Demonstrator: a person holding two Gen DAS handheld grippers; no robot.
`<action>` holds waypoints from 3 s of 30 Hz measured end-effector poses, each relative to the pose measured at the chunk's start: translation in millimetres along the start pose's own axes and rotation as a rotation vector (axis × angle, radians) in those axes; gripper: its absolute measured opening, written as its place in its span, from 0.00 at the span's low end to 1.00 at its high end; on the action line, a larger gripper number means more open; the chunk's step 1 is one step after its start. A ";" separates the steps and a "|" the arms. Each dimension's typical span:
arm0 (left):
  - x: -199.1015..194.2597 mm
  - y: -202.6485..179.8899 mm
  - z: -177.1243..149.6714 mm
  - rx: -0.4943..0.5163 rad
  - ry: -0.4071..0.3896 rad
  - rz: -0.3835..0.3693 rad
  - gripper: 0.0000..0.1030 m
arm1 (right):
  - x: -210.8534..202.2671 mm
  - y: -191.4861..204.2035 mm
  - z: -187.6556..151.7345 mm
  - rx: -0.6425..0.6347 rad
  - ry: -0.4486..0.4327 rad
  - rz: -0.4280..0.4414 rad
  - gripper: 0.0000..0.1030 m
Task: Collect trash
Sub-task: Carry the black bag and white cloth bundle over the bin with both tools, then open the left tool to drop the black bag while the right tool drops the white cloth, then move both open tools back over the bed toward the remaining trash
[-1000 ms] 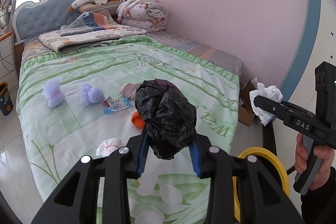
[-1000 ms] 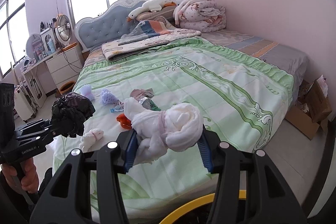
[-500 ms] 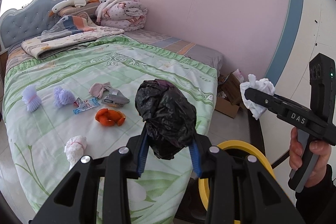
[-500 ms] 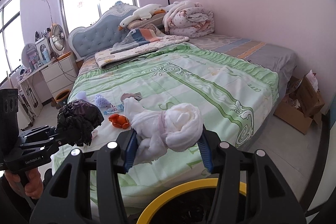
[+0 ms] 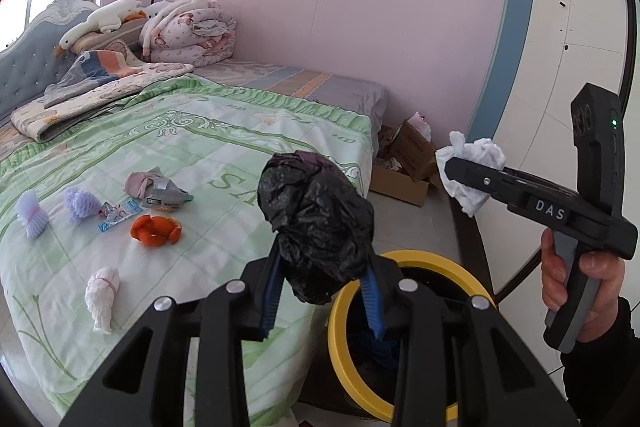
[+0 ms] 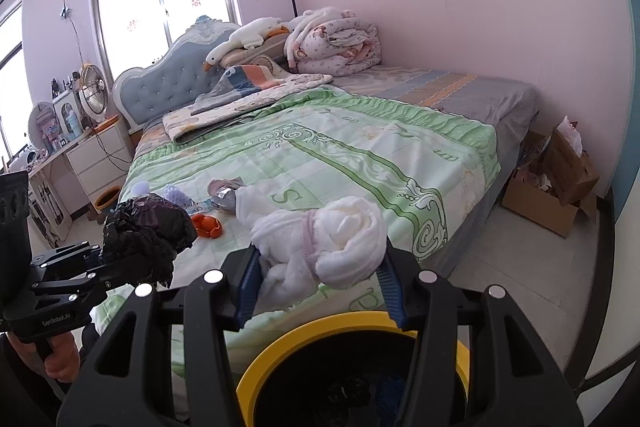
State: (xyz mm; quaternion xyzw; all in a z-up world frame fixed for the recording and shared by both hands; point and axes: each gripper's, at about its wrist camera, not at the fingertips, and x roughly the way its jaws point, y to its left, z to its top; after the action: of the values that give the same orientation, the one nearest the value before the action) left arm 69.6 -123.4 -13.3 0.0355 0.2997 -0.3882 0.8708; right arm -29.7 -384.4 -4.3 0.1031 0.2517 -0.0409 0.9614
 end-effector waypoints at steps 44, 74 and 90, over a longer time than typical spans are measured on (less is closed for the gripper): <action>69.5 -77.4 -50.1 0.077 0.223 -0.150 0.44 | -16.2 -74.0 -62.9 0.138 0.092 0.027 0.58; 30.6 -40.6 -18.6 0.034 0.095 -0.063 0.59 | -20.5 -62.2 -37.0 0.118 0.036 0.044 0.62; -8.3 31.5 3.4 -0.056 -0.013 0.094 0.75 | 14.2 -4.6 2.4 0.012 0.026 0.111 0.63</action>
State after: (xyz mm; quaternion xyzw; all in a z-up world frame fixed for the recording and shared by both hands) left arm 88.9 -97.1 -11.3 0.0225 0.3030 -0.3385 0.8905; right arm -16.9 -389.9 -10.0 0.1233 0.2579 0.0122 0.9582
